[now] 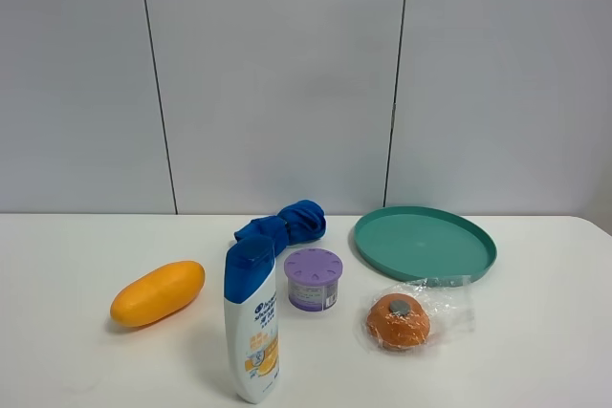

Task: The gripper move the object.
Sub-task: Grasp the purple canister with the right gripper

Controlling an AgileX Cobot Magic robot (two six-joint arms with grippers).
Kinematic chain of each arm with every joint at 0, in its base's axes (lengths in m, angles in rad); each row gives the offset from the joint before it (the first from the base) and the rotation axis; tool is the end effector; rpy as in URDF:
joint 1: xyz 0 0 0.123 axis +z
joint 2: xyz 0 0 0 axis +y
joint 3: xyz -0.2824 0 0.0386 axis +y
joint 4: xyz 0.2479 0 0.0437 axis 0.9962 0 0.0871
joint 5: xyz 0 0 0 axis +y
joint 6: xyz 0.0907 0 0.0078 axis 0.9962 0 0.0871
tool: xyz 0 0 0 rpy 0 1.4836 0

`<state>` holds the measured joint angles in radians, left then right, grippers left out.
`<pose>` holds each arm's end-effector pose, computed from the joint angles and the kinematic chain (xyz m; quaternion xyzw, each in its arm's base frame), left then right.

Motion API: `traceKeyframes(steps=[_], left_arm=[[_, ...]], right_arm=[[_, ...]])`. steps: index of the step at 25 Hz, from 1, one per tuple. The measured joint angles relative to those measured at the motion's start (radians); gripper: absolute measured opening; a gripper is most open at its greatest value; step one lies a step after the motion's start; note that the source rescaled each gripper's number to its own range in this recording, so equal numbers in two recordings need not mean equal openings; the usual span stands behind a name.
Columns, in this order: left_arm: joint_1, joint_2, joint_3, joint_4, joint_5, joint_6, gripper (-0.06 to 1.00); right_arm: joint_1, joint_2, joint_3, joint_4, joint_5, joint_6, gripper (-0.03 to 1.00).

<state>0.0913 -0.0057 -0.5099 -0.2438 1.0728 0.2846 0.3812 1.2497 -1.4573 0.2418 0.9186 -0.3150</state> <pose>-0.0069 -0.0200 0.2808 0.0880 0.8414 -0.0223 0.5327 0.2296 0.1107 0.4457 -0.2812 0.8378 0.1336 0.4485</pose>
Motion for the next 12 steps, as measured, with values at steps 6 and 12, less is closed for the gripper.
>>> traceKeyframes(steps=[6,12], left_arm=[[0.000,0.000,0.000,0.000,0.000,0.000,1.00],[0.000,-0.001,0.000,0.000,0.000,0.000,1.00]], right_arm=[[0.187,0.295,-0.209,-0.223,0.105,0.150,0.99],[0.198,0.554,-0.281,-0.257,0.118,0.367,1.00]])
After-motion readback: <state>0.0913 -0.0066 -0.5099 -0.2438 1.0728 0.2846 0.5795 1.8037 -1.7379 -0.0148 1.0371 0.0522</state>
